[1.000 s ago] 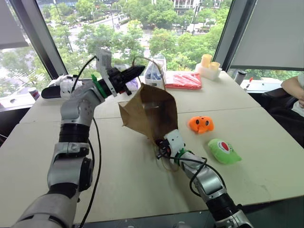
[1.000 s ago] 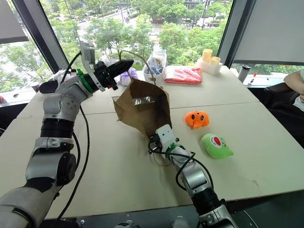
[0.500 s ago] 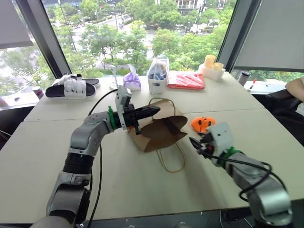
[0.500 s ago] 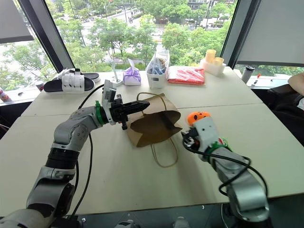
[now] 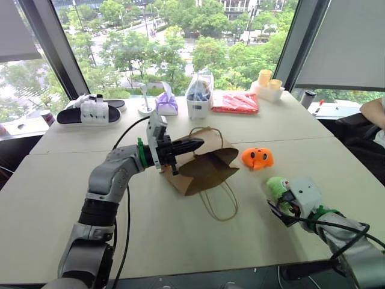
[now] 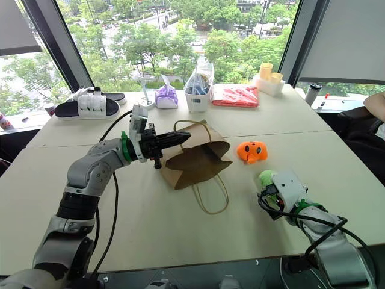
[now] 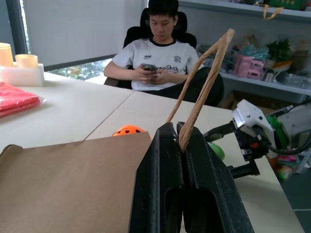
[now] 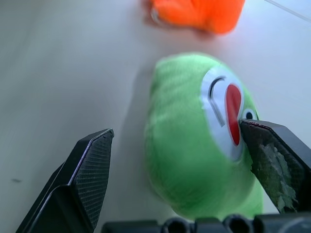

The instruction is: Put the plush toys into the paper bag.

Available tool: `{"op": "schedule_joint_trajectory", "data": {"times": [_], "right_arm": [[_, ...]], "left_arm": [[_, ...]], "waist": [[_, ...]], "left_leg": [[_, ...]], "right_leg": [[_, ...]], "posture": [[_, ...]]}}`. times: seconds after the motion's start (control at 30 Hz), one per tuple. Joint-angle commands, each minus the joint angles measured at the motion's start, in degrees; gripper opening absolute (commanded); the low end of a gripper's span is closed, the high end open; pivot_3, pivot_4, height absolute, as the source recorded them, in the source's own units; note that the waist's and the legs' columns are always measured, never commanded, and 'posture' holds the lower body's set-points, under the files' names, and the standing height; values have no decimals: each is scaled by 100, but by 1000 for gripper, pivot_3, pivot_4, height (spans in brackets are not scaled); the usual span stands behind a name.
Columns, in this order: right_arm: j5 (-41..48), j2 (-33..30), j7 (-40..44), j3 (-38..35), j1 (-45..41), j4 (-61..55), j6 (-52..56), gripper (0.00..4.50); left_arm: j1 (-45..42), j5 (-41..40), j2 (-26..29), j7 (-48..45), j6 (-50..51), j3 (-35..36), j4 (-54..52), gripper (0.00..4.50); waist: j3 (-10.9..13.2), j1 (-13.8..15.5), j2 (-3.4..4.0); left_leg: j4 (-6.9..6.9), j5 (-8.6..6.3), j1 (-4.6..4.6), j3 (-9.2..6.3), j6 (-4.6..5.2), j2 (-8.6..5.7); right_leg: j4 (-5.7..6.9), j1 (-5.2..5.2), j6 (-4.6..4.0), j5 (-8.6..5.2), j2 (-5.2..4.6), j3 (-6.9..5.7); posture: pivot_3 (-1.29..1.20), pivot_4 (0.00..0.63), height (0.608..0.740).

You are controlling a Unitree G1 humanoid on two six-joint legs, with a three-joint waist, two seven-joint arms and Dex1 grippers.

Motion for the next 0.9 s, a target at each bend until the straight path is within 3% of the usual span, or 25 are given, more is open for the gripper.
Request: {"op": "schedule_joint_trajectory", "data": {"times": [0.03, 0.27, 0.33, 0.43, 0.57, 0.73, 0.9], "right_arm": [[-250, -51, -97, 10, -116, 225, -408, 3632], [-260, -71, 99, -112, -276, 165, -528, 109], [-66, 1, 232, -203, -335, -22, -421, 47], [941, 105, 854, -308, -610, -1062, 151, 47], [1449, 339, 961, 330, -1371, -1557, 703, 47], [1180, 883, 688, 1269, -2181, -758, 598, 47], [807, 1548, 674, 2109, -2885, 509, -161, 47]], "left_arm": [[-55, -69, 14, 46, -51, 48, -207, 0], [-64, -28, -11, 46, -131, 22, -165, 0], [-58, -39, -15, 51, -122, 23, -181, 0], [-54, -59, -4, 34, -71, 2, -216, 0], [-130, -113, -18, 35, 18, 8, -205, 0], [-215, -223, -26, 13, 141, 38, -216, 0], [-173, -286, -35, 58, 214, 47, -321, 0]], "waist": [[0, 0, 0], [0, 1, 0], [0, 0, 0], [1, -14, 1], [1, -14, 0], [1, 9, -1], [1, -25, 0]], "left_leg": [[0, 0, 1, -1, 0, 0], [0, 0, 1, -1, 0, 0], [1, 0, 1, -1, 0, 0], [-1, 0, 1, -3, 0, 1], [-1, 0, 3, -7, 0, 4], [3, 0, 0, -9, -1, 1], [-2, 10, 0, -8, -17, 0]], "right_leg": [[0, 1, 0, 0, 0, 0], [-1, 2, 0, 0, 0, 0], [-1, 2, 0, 0, 0, 0], [-1, 2, 0, 0, 0, 0], [-2, 3, 0, 0, 2, -3], [-7, 7, 0, 0, 0, -5], [-4, -1, 0, 0, 0, -5]], "posture": [[0, 150, 740], [0, 150, 740], [0, 150, 740], [0, 150, 740], [0, 150, 740], [0, 150, 740], [0, 150, 740]]}}
